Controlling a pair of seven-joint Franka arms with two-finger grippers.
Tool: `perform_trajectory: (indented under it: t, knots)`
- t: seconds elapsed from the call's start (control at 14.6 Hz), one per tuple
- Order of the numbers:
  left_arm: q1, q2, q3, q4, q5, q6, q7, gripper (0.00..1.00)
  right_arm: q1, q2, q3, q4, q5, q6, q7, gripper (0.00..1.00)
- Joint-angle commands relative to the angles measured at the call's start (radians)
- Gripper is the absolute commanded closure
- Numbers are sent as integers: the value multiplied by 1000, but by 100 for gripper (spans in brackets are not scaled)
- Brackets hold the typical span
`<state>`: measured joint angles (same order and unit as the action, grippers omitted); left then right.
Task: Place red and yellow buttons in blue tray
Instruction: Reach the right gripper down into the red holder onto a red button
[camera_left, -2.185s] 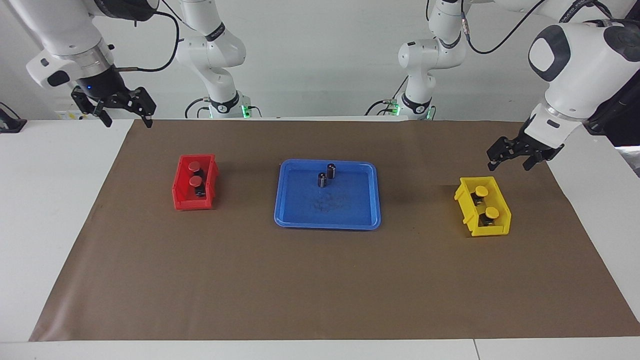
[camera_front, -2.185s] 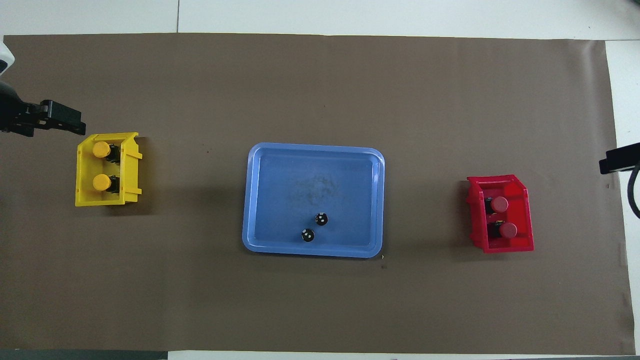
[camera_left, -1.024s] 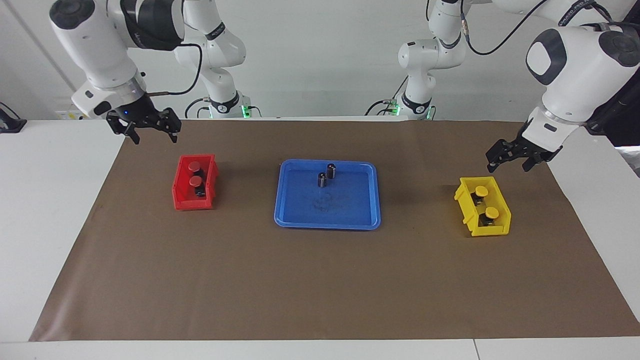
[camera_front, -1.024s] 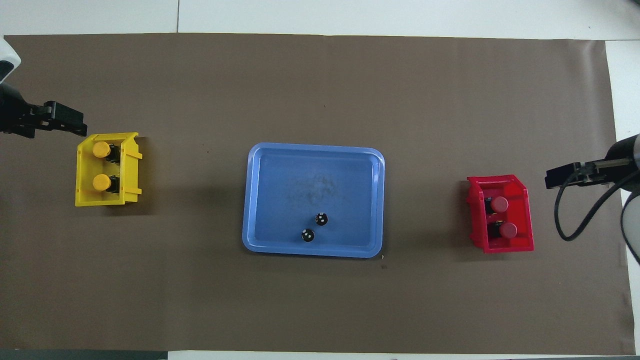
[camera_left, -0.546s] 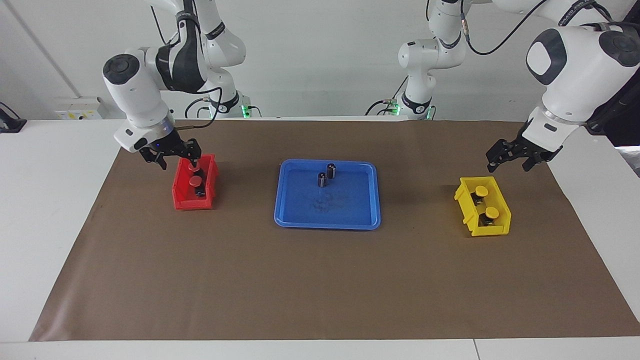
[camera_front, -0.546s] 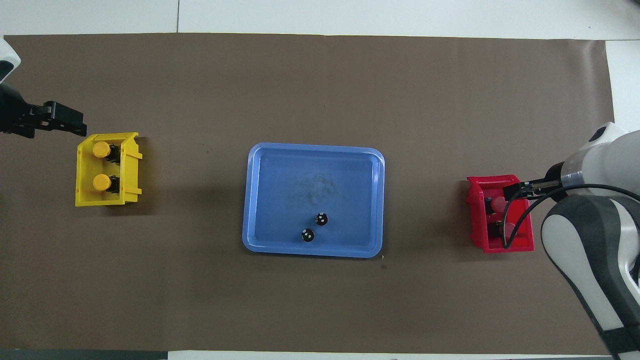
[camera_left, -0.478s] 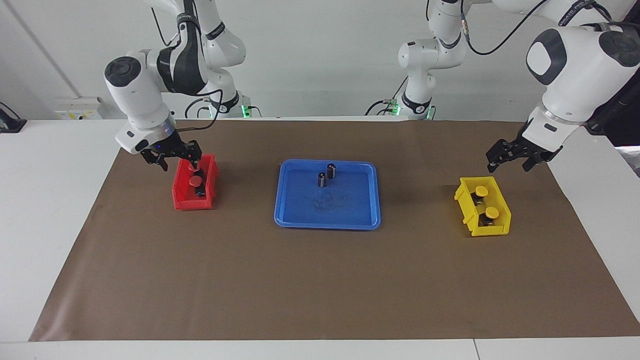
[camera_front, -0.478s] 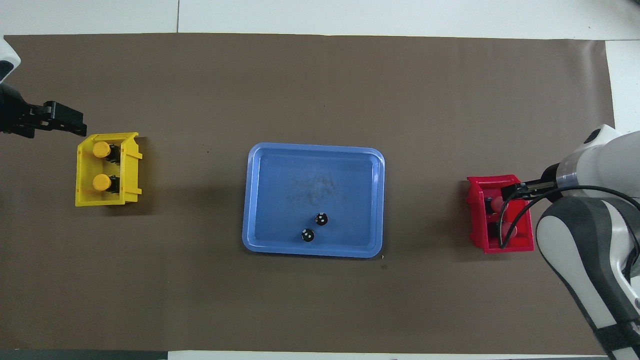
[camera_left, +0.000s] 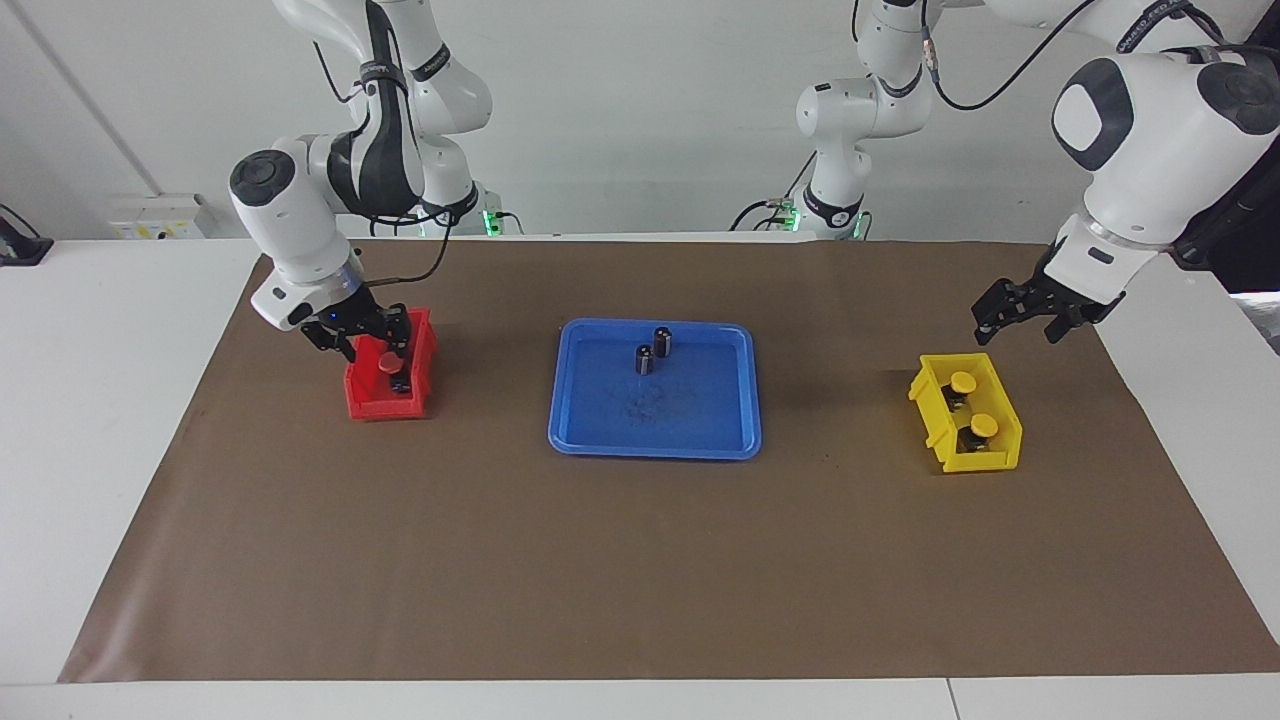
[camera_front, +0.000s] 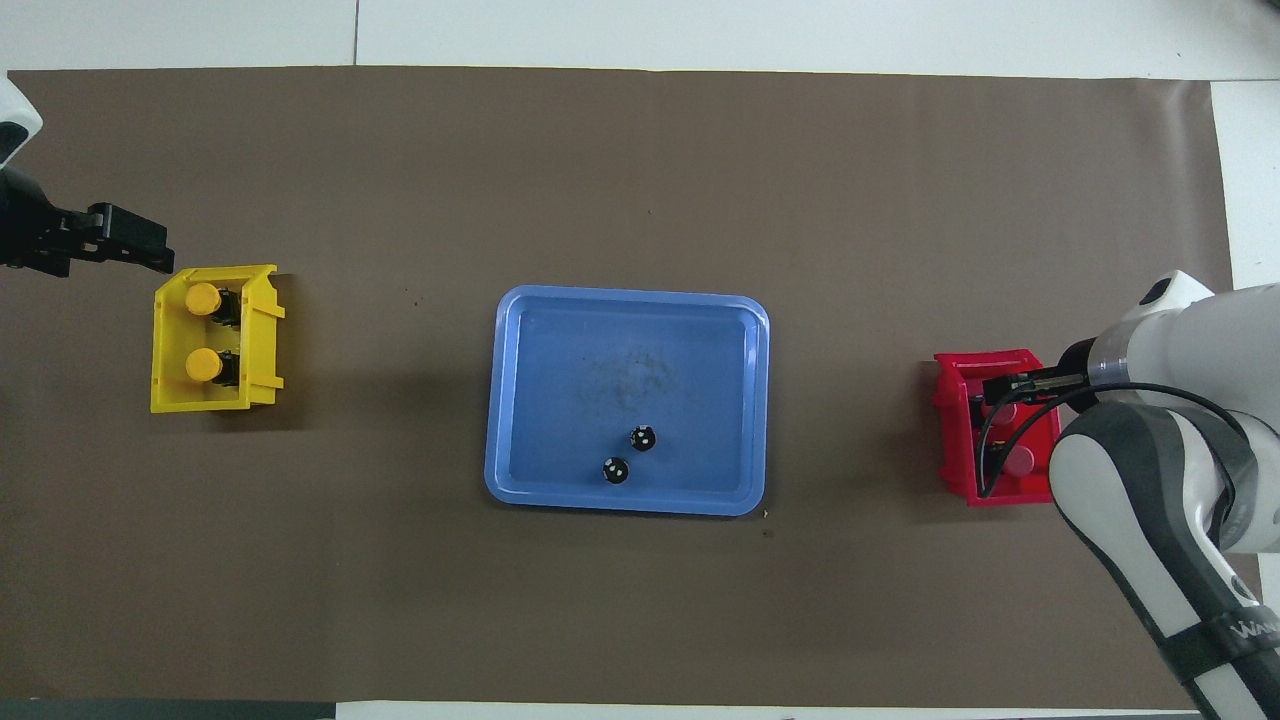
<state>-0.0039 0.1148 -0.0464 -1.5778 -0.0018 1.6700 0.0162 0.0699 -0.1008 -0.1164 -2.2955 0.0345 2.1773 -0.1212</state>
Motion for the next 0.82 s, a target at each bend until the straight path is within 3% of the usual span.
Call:
perform_trajectory:
  t: [0.0, 0.48, 0.75]
  knots:
    - [4, -12, -7, -25, 14, 13, -5, 0, -15, -3, 4, -28, 27, 32, -28, 24]
    - [10, -12, -7, -27, 14, 19, -34, 0, -13, 18, 4, -75, 27, 97, -35, 25]
    - [10, -43, -7, -90, 14, 51, -35, 0, -8, 18, 4, -75, 22, 98, -38, 25]
